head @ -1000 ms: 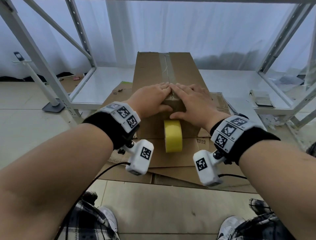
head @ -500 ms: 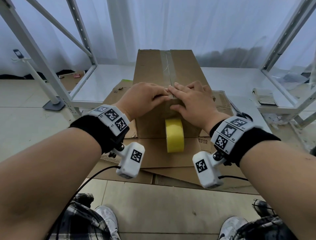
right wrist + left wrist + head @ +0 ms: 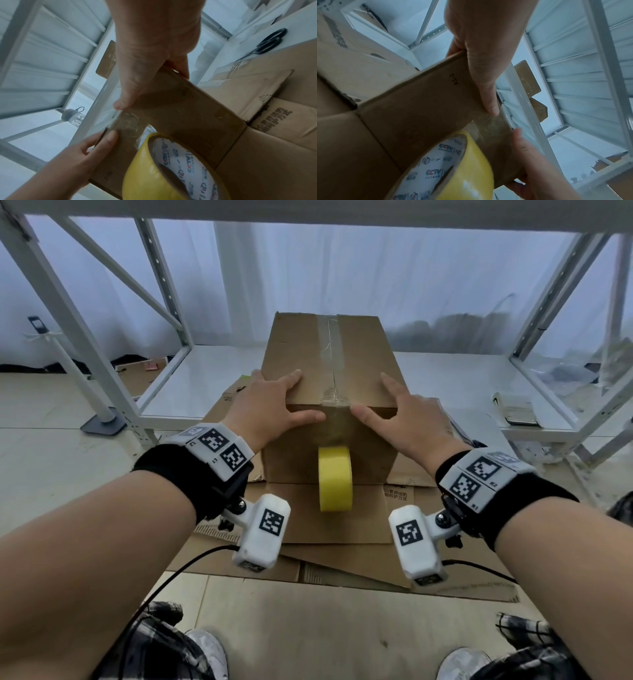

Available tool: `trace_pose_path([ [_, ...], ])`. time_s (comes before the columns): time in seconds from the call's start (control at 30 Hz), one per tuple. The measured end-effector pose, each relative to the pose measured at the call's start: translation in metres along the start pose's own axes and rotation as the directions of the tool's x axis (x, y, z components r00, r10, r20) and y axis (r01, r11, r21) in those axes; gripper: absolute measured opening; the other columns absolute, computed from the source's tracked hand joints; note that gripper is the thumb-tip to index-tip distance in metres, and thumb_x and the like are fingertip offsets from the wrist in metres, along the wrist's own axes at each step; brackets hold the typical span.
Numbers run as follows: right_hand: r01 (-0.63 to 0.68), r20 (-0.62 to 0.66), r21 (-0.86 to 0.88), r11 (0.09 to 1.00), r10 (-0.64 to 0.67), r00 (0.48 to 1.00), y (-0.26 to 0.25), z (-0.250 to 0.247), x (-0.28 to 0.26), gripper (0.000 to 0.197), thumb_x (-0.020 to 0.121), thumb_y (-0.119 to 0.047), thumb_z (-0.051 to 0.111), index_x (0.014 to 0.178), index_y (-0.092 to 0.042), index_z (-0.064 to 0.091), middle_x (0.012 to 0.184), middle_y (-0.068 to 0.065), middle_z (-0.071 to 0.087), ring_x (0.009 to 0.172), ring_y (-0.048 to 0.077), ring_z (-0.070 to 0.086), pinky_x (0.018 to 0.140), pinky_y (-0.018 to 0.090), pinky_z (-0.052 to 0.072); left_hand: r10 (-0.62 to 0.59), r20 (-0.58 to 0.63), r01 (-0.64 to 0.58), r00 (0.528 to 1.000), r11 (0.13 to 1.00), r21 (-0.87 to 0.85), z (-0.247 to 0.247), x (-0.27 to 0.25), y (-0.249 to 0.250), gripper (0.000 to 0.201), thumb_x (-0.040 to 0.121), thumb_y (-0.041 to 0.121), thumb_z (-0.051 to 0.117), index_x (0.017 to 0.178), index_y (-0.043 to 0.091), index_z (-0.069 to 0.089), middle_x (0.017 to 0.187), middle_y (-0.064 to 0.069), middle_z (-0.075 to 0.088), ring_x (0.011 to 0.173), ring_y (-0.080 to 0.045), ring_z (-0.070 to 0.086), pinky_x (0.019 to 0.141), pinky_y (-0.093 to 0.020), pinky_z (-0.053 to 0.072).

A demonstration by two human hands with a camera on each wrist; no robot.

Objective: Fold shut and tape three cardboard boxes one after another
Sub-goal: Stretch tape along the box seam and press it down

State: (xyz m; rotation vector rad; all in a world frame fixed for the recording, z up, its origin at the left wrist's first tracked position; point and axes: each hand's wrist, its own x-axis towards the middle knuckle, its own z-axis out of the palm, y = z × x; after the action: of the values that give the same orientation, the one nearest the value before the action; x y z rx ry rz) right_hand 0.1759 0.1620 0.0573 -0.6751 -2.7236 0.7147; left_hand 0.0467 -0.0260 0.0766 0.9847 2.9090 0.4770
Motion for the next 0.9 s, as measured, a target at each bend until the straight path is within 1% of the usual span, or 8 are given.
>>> trace_pose_path([
  [0.1,-0.001,0.015,-0.063,0.998,0.002,1.0,0.006,0.007,0.006,0.084,0.078,-0.077,0.046,0.149,-0.039,0.022,0.14,0.013,0.047,0.128,0.031,0.043,0.107,0.039,0.037,0.006,0.03,-0.01,1.0,0.994,0.107,0.0,0.002,0.006,0.1,0.064,0.084,0.043,0.15,0.038,0.018,0.154,-0.02,0.017,0.134,-0.04,0.035,0.109,-0.047,0.033],
  [0.23,0.093,-0.007,-0.116,0.989,-0.095,0.996,0.01,0.01,0.012,0.071,0.086,-0.071,0.039,0.148,-0.038,0.028,0.136,0.01,0.051,0.122,0.027,0.049,0.101,0.033,0.036,0.115,0.025,-0.118,0.993,0.958,0.26,0.011,0.003,0.019,0.094,0.071,0.086,0.03,0.151,0.04,0.01,0.16,-0.008,0.002,0.146,-0.036,0.003,0.115,-0.055,0.006],
  [0.37,0.107,-0.043,0.127,0.986,-0.102,0.994,0.023,0.002,0.008,0.062,0.098,-0.057,0.026,0.145,-0.018,0.038,0.138,0.006,0.053,0.126,0.022,0.049,0.105,0.035,0.036,0.291,0.028,-0.28,0.956,0.883,0.376,0.02,0.011,0.03,0.086,0.08,0.068,0.048,0.149,0.023,0.024,0.156,-0.006,0.027,0.142,-0.029,0.027,0.114,-0.044,0.027],
  [0.5,0.078,-0.08,0.101,0.992,-0.07,0.994,0.05,-0.012,0.01,0.056,0.099,-0.055,0.025,0.127,-0.017,0.054,0.098,-0.002,0.061,0.097,0.017,0.058,0.087,0.032,0.042,0.295,-0.037,-0.266,0.955,0.903,0.338,0.012,0.009,0.053,0.084,0.076,0.077,0.034,0.13,0.013,0.046,0.131,-0.009,0.054,0.12,-0.027,0.052,0.099,-0.041,0.046],
  [0.6,-0.019,-0.118,0.136,0.991,0.036,0.992,0.078,-0.015,0.017,0.047,0.103,-0.042,0.029,0.107,-0.009,0.062,0.094,0.004,0.063,0.089,0.02,0.057,0.079,0.031,0.039,0.37,-0.093,-0.343,0.925,0.913,0.222,0.018,0.008,0.094,0.079,0.086,0.072,0.027,0.138,0.015,0.042,0.146,-0.01,0.041,0.137,-0.027,0.034,0.113,-0.041,0.026],
  [0.73,-0.191,-0.012,-0.001,0.982,0.191,0.981,0.139,-0.011,0.021,0.027,0.096,-0.023,0.047,0.114,-0.01,0.062,0.114,0.01,0.065,0.106,0.026,0.058,0.089,0.033,0.044,0.588,-0.094,-0.51,0.803,0.76,0.403,0.048,0.028,0.153,0.054,0.096,0.049,0.037,0.14,0.016,0.041,0.157,-0.011,0.022,0.147,-0.029,0.003,0.117,-0.043,-0.007],
  [0.83,-0.276,-0.001,-0.045,0.96,0.276,0.961,0.184,-0.015,0.014,0.028,0.093,-0.018,0.046,0.111,-0.008,0.065,0.115,0.014,0.064,0.108,0.031,0.056,0.092,0.037,0.046,0.64,0.021,-0.585,0.768,0.688,0.43,0.081,0.045,0.185,0.05,0.097,0.04,0.04,0.141,0.014,0.04,0.156,-0.012,0.023,0.147,-0.03,0.005,0.118,-0.043,-0.004],
  [0.9,-0.325,0.006,-0.078,0.942,0.327,0.945,0.204,-0.014,0.008,0.031,0.092,-0.015,0.045,0.114,-0.006,0.065,0.12,0.016,0.06,0.112,0.033,0.054,0.095,0.038,0.045,0.61,0.09,-0.591,0.787,0.703,0.396,0.101,0.054,0.194,0.05,0.097,0.037,0.041,0.141,0.013,0.04,0.153,-0.011,0.029,0.146,-0.029,0.012,0.119,-0.042,0.006],
])
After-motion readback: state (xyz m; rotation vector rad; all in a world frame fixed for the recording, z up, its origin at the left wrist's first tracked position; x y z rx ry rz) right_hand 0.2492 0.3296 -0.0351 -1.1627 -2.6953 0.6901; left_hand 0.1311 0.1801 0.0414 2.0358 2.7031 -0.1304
